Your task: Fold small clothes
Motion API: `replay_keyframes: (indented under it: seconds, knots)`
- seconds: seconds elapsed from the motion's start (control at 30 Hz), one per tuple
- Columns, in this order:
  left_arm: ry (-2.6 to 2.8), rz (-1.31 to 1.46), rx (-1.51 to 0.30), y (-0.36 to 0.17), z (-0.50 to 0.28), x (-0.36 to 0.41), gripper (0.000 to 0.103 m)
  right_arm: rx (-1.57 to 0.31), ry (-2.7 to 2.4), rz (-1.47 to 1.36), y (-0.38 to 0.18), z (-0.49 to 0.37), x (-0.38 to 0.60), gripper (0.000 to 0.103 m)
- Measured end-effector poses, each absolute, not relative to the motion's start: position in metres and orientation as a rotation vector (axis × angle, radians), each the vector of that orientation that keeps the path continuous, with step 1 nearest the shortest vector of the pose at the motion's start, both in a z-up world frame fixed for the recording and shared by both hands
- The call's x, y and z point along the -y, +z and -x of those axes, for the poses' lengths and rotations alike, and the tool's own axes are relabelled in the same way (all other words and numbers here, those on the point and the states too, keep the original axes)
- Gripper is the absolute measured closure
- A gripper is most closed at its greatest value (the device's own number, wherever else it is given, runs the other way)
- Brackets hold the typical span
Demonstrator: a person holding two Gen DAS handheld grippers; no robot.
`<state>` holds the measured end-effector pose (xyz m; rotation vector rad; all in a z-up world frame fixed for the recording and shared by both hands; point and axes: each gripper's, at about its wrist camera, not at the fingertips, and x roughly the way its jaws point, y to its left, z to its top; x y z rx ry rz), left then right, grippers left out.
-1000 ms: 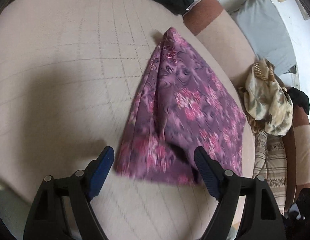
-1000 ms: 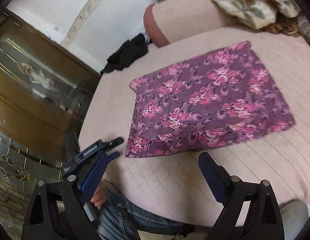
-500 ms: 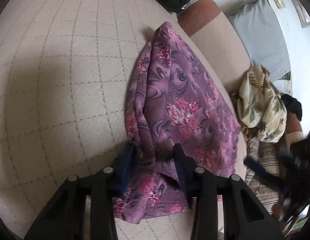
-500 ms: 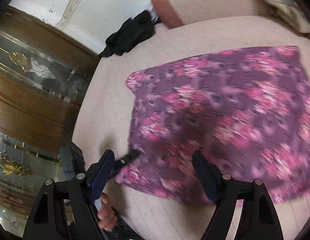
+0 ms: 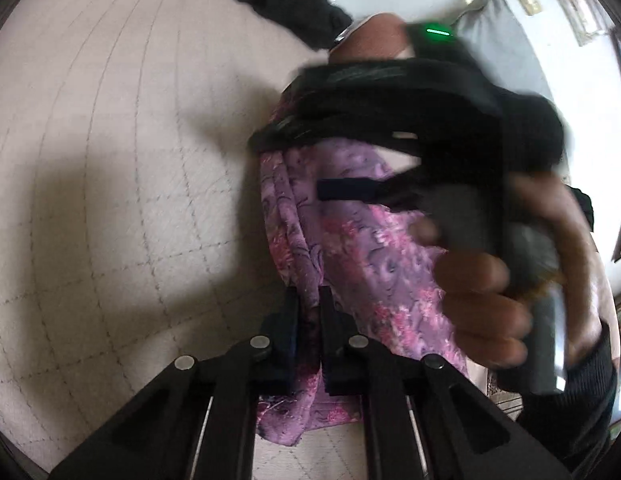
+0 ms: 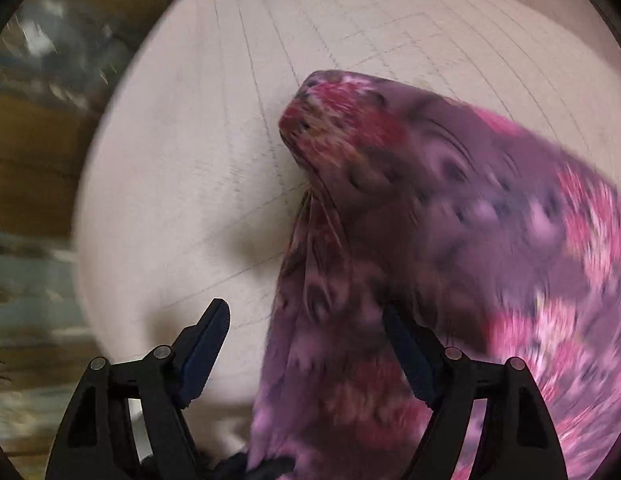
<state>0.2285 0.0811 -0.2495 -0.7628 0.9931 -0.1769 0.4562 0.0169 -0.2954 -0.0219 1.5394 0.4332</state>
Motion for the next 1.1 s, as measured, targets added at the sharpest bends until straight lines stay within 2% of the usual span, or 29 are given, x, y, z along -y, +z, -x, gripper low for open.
replay_keyframes:
  seconds: [0.07,0.1,0.13,0.17,0.23,0.27,0.4,0.6,0.9,1.1]
  knots:
    - [-0.188,0.756,-0.982,-0.246,-0.227,-0.081,0.096,-1.535,0.388,0.14,-0.299,-0.457,-0.031,0.041]
    - [-0.19,0.761,-0.981,-0.246,-0.227,-0.082,0.096,-1.526,0.368,0.217,-0.301,-0.455,-0.039,0.045]
    - [-0.195,0.77,-0.982,-0.246,-0.227,-0.083,0.096,-1.51,0.347,0.304,-0.301,-0.451,-0.047,0.054]
    - [-0.199,0.775,-0.982,-0.246,-0.227,-0.084,0.096,-1.497,0.329,0.362,-0.302,-0.448,-0.051,0.068]
    - [-0.203,0.778,-0.977,-0.245,-0.227,-0.086,0.096,-1.463,0.296,0.454,-0.299,-0.44,-0.055,0.086]
    - [-0.21,0.775,-0.97,-0.244,-0.225,-0.085,0.096,-1.456,0.298,0.446,-0.296,-0.439,-0.053,0.088]
    - [-0.251,0.772,-0.945,-0.231,-0.215,-0.087,0.096,-1.413,0.346,0.289,-0.266,-0.435,-0.029,0.089]
    - [-0.312,0.659,-0.886,-0.171,-0.202,-0.054,0.096,-1.33,0.477,-0.015,-0.21,-0.418,0.034,0.089]
    - [-0.428,0.333,-0.839,-0.087,-0.194,0.075,0.096,-1.115,0.611,-0.339,-0.118,-0.371,0.163,0.089]
    - [-0.513,0.152,-0.87,-0.086,-0.226,0.173,0.096,-1.023,0.593,-0.513,-0.11,-0.351,0.289,0.089]
